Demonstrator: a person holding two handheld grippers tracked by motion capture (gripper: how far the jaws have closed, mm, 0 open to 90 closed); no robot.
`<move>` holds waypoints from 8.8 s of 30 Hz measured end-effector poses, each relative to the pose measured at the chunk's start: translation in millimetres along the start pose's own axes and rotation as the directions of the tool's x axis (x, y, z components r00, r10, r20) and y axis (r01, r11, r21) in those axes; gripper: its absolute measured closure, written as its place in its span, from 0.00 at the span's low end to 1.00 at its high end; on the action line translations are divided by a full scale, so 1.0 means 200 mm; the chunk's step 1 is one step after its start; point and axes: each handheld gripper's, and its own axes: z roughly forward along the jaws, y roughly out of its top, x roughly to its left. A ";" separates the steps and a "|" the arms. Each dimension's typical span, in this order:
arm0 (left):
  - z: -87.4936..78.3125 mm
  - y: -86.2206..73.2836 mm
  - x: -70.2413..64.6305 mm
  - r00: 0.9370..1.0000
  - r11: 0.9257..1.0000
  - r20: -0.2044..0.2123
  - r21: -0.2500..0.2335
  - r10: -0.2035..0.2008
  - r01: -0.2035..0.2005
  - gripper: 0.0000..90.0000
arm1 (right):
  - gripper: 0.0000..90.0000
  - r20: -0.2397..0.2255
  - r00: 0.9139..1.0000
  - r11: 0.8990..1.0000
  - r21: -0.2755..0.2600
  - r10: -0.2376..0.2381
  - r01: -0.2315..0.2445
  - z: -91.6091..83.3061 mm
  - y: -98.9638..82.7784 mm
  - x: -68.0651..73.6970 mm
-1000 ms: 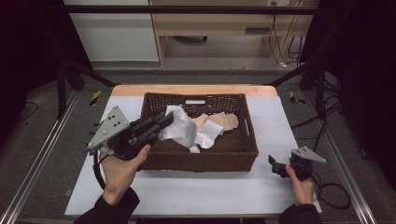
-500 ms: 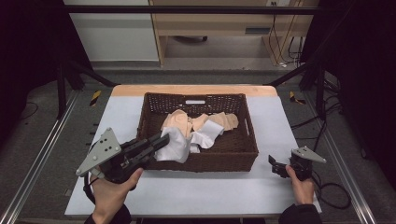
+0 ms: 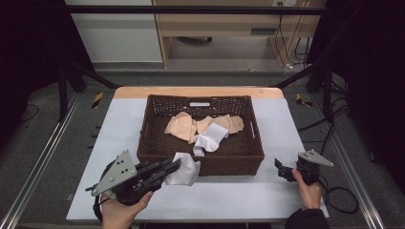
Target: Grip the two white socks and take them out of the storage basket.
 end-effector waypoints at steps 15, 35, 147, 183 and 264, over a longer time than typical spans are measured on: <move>0.06 -0.22 0.03 0.999 0.989 -0.008 0.141 -0.050 0.051 0.94 | 0.05 -0.002 1.000 1.000 0.000 0.001 -0.001 0.00 0.00 0.00; 0.21 -0.57 0.16 0.989 0.927 -0.093 0.349 -0.113 0.138 0.93 | 0.05 -0.007 1.000 1.000 0.003 -0.004 0.004 0.00 0.00 0.00; 1.42 -0.39 0.64 0.974 0.717 -0.217 0.689 0.070 0.102 0.63 | 0.05 -0.016 1.000 1.000 0.000 0.005 -0.005 0.00 0.00 0.00; 0.86 0.15 0.46 0.980 0.982 -0.187 0.188 0.065 -0.029 0.96 | 0.05 -0.018 1.000 1.000 0.004 0.008 -0.008 0.00 0.00 0.00; 0.31 -0.50 0.10 0.999 0.919 -0.041 0.392 -0.018 0.032 0.94 | 0.05 -0.009 1.000 1.000 0.005 0.002 -0.002 0.00 0.00 0.00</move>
